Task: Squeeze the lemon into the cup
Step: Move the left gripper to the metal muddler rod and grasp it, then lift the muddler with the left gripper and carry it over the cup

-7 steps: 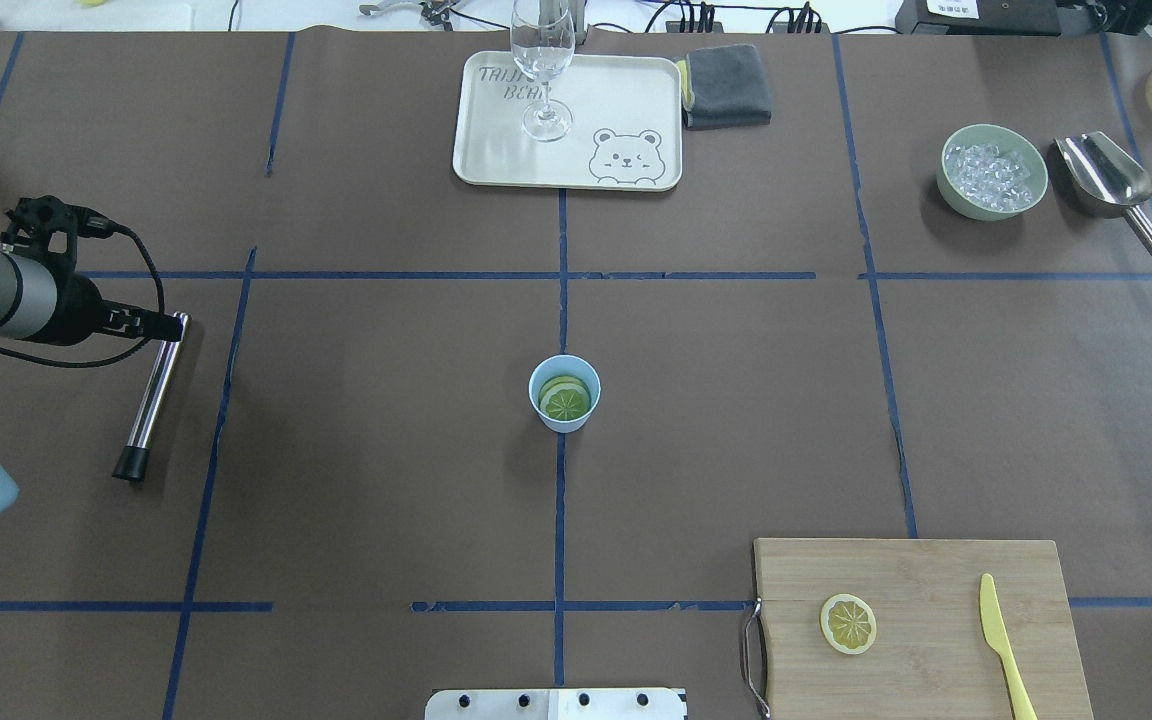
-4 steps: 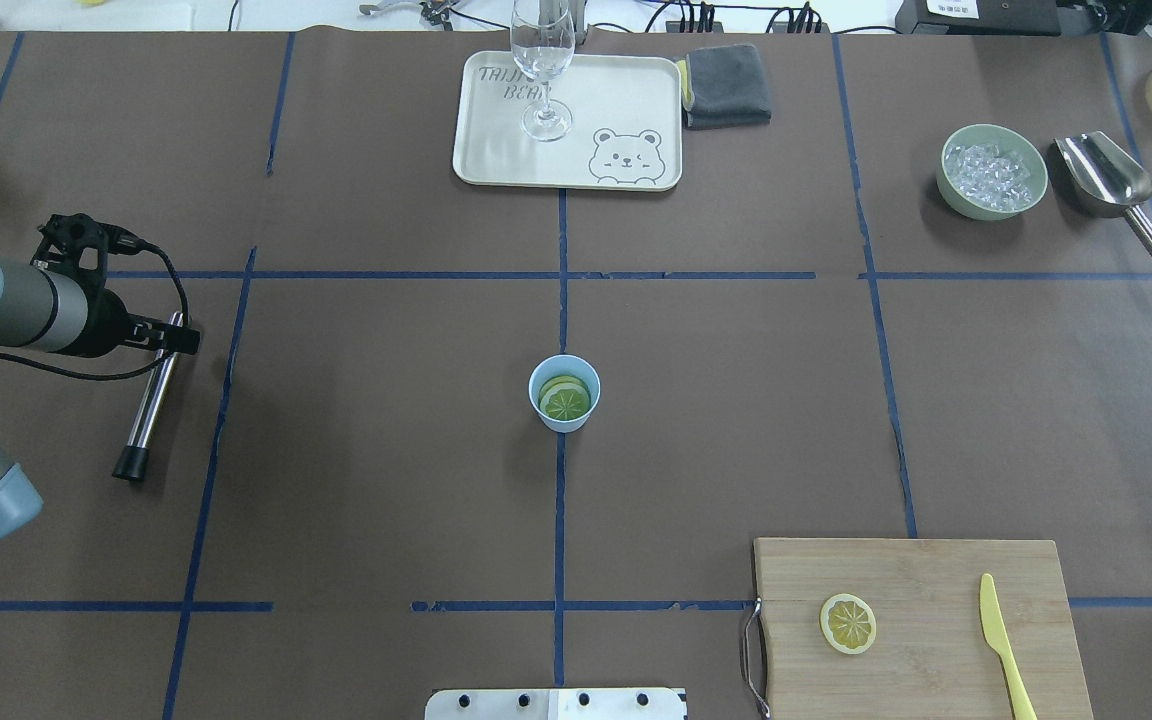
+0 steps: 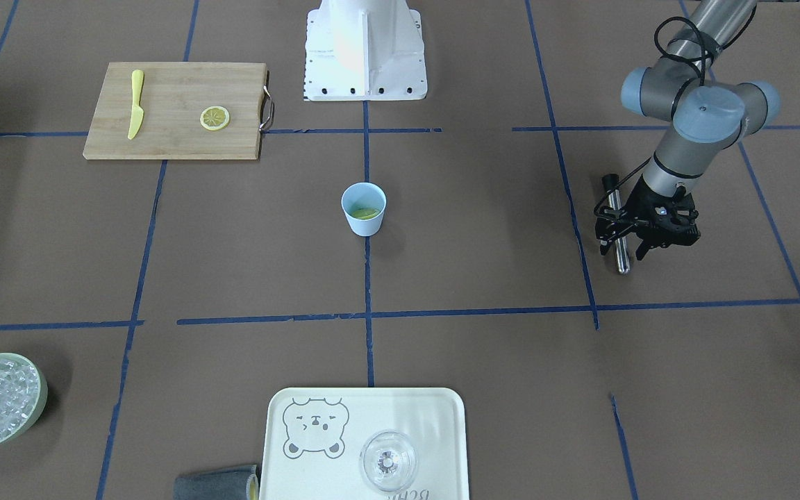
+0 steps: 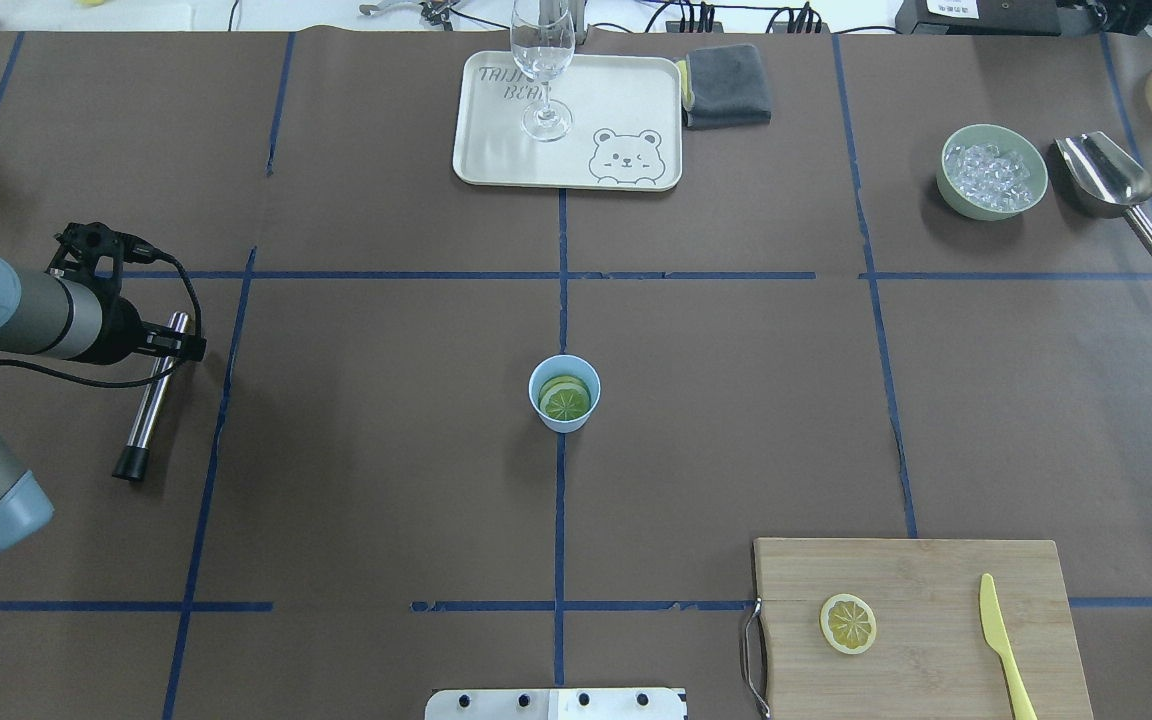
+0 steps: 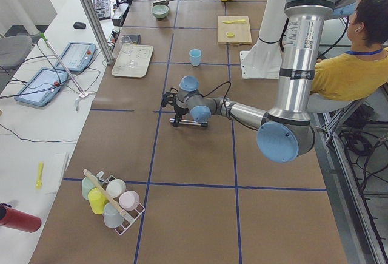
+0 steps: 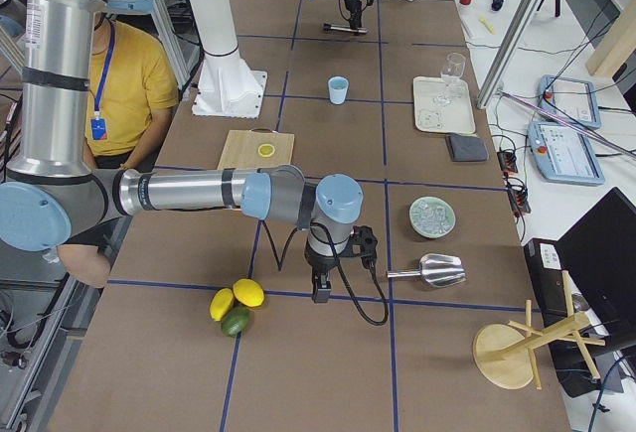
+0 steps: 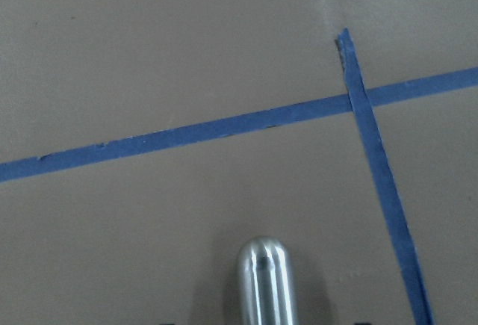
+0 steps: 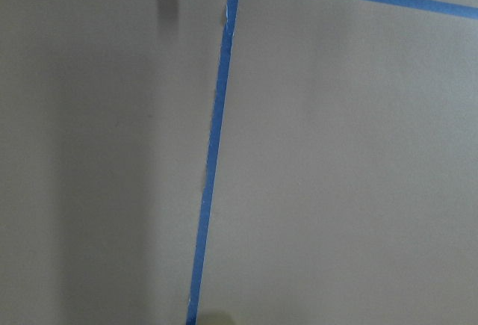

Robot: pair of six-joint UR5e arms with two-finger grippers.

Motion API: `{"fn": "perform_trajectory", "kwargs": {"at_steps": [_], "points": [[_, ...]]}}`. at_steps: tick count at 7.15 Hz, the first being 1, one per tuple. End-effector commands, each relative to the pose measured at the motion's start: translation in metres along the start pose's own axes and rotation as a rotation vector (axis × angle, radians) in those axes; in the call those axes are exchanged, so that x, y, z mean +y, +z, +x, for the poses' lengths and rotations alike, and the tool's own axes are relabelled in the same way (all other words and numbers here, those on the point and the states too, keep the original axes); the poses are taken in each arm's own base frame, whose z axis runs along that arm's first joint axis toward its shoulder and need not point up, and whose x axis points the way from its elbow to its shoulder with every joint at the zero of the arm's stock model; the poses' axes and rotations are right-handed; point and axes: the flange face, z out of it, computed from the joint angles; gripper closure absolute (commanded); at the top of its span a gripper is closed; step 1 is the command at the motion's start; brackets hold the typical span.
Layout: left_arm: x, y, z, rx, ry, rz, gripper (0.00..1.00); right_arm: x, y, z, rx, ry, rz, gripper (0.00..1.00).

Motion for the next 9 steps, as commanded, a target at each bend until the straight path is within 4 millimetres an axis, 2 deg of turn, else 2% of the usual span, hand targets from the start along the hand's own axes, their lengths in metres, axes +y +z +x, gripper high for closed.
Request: {"fn": "perform_trajectory", "kwargs": {"at_steps": [1, 2, 3, 4, 5, 6, 7, 9], "points": [[-0.002, 0.000, 0.006, 0.007, 0.005, 0.003, 0.55, -0.001, -0.002, -0.001, 0.000, -0.001, 0.004, 0.00], [-0.002, 0.000, 0.006, 0.007, 0.005, 0.003, 0.58, -0.001, -0.002, -0.001, 0.000, -0.001, 0.004, 0.00], [-0.003, -0.002, 0.007, 0.009, 0.006, 0.005, 0.83, -0.001, -0.001, -0.001, 0.000, -0.002, 0.003, 0.00], [-0.004, -0.006, 0.010, 0.016, 0.008, 0.011, 1.00, -0.001, -0.002, -0.001, 0.000, -0.001, 0.004, 0.00], [-0.006, -0.010, 0.014, 0.025, 0.012, 0.019, 1.00, 0.000, -0.001, 0.000, 0.000, 0.000, 0.003, 0.00], [-0.012, -0.031, 0.032, 0.063, 0.038, 0.050, 1.00, 0.000, -0.001, 0.000, 0.000, 0.000, 0.003, 0.00], [-0.028, -0.061, 0.062, 0.132, 0.072, 0.119, 1.00, 0.000, -0.001, 0.000, 0.000, 0.000, 0.003, 0.00], [-0.084, -0.134, 0.156, 0.430, 0.197, 0.414, 1.00, 0.001, -0.002, 0.002, 0.000, 0.004, 0.005, 0.00]]}}
